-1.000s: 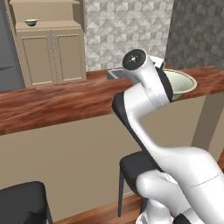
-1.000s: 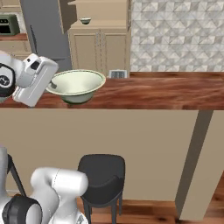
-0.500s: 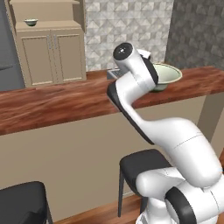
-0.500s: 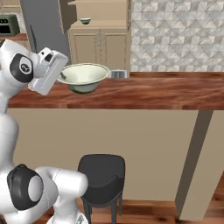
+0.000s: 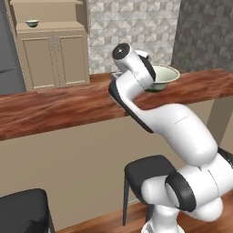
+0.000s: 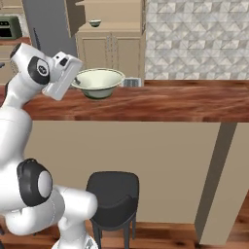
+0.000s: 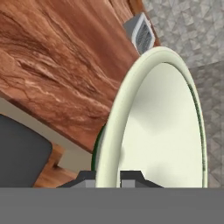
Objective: Pick up the bowls from the cabinet and place each bowl in front of a stool on the dining counter.
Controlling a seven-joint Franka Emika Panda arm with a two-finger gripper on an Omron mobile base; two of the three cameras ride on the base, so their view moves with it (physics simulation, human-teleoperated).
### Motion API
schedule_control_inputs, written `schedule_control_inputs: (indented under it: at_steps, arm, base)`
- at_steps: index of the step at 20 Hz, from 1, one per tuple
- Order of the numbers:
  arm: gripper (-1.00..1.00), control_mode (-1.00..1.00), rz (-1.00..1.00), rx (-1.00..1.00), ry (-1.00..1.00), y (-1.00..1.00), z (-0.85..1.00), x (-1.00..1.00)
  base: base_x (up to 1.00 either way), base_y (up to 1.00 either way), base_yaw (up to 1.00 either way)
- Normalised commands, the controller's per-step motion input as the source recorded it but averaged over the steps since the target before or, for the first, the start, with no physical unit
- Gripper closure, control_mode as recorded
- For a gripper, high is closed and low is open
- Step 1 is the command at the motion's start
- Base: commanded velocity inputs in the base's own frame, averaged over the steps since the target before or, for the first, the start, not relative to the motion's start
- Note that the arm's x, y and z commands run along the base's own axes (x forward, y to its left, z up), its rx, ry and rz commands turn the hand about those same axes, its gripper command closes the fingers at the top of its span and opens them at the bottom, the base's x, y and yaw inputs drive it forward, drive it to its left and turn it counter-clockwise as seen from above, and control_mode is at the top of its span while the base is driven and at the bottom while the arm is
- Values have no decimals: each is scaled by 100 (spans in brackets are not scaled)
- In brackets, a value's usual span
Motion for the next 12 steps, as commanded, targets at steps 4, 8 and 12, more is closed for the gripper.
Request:
schedule_control_inputs:
  at_steps: [4, 8, 12]
  arm:
    - [100, -100, 0, 0, 0, 0, -25, 28]
    - [100, -100, 0, 1, 0, 0, -36, 20]
    - [100, -100, 0, 0, 0, 0, -39, 22]
  base:
    - [0, 0, 0]
    - [0, 0, 0]
    - [0, 0, 0]
